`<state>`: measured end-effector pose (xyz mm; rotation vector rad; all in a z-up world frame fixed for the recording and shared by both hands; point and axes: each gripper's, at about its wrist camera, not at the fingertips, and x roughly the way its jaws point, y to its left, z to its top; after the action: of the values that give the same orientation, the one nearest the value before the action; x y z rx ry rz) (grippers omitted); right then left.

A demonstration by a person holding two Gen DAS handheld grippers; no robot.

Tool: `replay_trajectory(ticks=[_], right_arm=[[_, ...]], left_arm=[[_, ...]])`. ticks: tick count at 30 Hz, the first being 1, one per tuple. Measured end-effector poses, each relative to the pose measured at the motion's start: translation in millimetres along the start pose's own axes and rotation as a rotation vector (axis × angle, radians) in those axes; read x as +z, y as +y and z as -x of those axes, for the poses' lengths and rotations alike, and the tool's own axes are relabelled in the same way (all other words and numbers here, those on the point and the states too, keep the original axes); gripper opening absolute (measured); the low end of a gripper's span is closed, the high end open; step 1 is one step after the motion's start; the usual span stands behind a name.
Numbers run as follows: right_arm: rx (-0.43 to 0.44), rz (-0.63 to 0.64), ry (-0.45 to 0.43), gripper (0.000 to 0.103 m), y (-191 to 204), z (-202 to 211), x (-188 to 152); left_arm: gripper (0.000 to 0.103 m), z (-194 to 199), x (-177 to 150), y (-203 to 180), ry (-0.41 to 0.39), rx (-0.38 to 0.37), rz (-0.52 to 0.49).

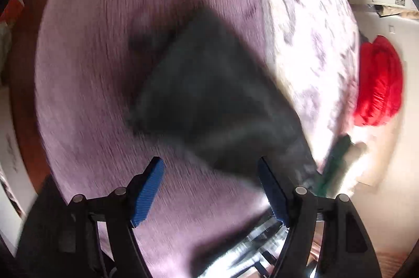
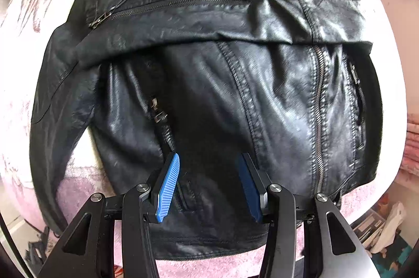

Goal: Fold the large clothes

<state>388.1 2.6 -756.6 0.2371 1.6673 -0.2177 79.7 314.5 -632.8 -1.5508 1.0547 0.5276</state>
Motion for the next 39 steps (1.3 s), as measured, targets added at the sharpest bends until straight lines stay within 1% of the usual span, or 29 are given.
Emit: replay_trajectory(ticks=[1,3,4,6,8,9,10,11,12,13,14,15,16,17,18,19,20,22,23,24,25,26,28,30,31,33,35,36,39], right_arm=[[0.011,-0.001,0.003,0.049,-0.4,-1.6,-1.9],[0.028,-0.001,0.002,0.049,2.6,-3.9,-2.7],[0.032,-0.001,0.003,0.049,-0.5,-2.7,-2.0],[0.046,-0.011,0.004,0.049,-7.7,-4.3,-1.3],[0.062,-0.008,0.009,0.049,-17.4,-8.6,0.0],[0.064,-0.004,0.005,0.049,-21.1,-9.8,1.0],[0.066,0.0,-0.002,0.049,-29.9,-12.9,7.0],[0.066,0.011,-0.014,0.049,-32.9,-11.1,5.4],[0.052,0.031,-0.029,0.049,-35.9,-9.1,4.8],[0.034,0.049,-0.045,0.049,-41.6,-6.9,7.2],[0.016,0.067,-0.063,0.049,-44.7,-4.4,7.9],[-0.001,0.086,-0.077,0.049,-44.4,-1.2,7.1],[-0.026,0.109,-0.095,0.049,-42.5,3.8,6.4],[-0.055,0.132,-0.115,0.05,-44.5,4.7,10.9],[-0.121,0.168,-0.154,0.063,-42.8,6.7,12.6],[-0.173,0.196,-0.186,0.084,-40.9,7.3,14.0],[-0.223,0.231,-0.217,0.091,-37.4,6.5,17.5],[-0.257,0.295,-0.246,0.093,-34.9,0.3,31.4],[-0.263,0.311,-0.251,0.093,-31.1,-2.4,39.4],[-0.264,0.324,-0.258,0.093,-23.2,6.5,57.5],[-0.252,0.331,-0.264,0.093,-25.0,8.1,67.0],[-0.23,0.324,-0.268,0.093,-27.7,10.4,77.2],[-0.18,0.296,-0.275,0.093,-35.0,32.6,96.6],[-0.137,0.263,-0.286,0.093,-59.8,37.8,106.3],[-0.115,0.242,-0.288,0.093,-75.3,40.7,111.0],[-0.094,0.203,-0.28,0.093,-108.4,57.5,113.7],[-0.072,0.166,-0.259,0.093,-141.7,55.8,119.2],[-0.076,0.155,-0.247,0.093,-159.3,52.2,124.6],[-0.1,0.122,-0.223,0.093,-208.1,48.0,121.2]], left_arm=[[0.071,-3.3,-2.2,1.5,0.007,-0.004,0.001],[0.071,-8.4,5.9,4.9,-0.026,-0.001,0.001],[0.071,-14.2,13.2,4.3,-0.059,0.009,0.011],[0.071,-21.8,28.2,1.8,-0.11,-0.003,0.054],[0.071,-15.3,41.1,-6.7,-0.204,-0.002,0.09],[0.064,-13.4,43.8,-14.1,-0.244,0.006,0.086],[0.028,-9.0,46.9,-29.3,-0.311,0.049,0.048],[0.012,-7.5,47.3,-38.9,-0.348,0.081,0.009],[0.008,-6.2,47.8,-50.5,-0.372,0.1,-0.036],[0.006,-3.0,48.2,-70.7,-0.407,0.132,-0.099],[0.006,-0.4,46.9,-80.7,-0.426,0.138,-0.131],[0.006,4.6,43.6,-97.2,-0.456,0.156,-0.195],[0.006,12.0,35.8,-122.9,-0.499,0.187,-0.292],[0.005,17.5,29.0,-138.7,-0.524,0.201,-0.358],[0.005,23.1,20.8,-154.1,-0.548,0.211,-0.424],[0.005,32.2,4.4,-178.3,-0.586,0.228,-0.52],[0.005,37.3,-6.3,-192.1,-0.603,0.232,-0.575],[0.005,46.6,-35.8,-224.5,-0.647,0.255,-0.71],[0.005,49.0,-47.7,-234.9,-0.66,0.258,-0.762],[0.005,39.8,-63.2,-260.7,-0.667,0.259,-0.819],[0.004,41.7,-82.1,-275.1,-0.676,0.264,-0.883],[0.004,42.0,-102.1,-288.9,-0.675,0.256,-0.953],[0.004,29.1,-132.0,-310.5,-0.671,0.246,-1.044],[0.004,13.5,-175.7,-337.1,-0.642,0.215,-1.155],[0.004,0.8,-204.7,-352.2,-0.609,0.189,-1.217],[0.004,-23.2,-244.8,-366.1,-0.562,0.155,-1.305],[0.003,-52.5,-295.7,-379.9,-0.486,0.108,-1.392],[0.003,-68.7,-319.8,-383.0,-0.44,0.093,-1.432],[0.003,-128.8,-398.2,-386.2,-0.274,0.041,-1.541]])
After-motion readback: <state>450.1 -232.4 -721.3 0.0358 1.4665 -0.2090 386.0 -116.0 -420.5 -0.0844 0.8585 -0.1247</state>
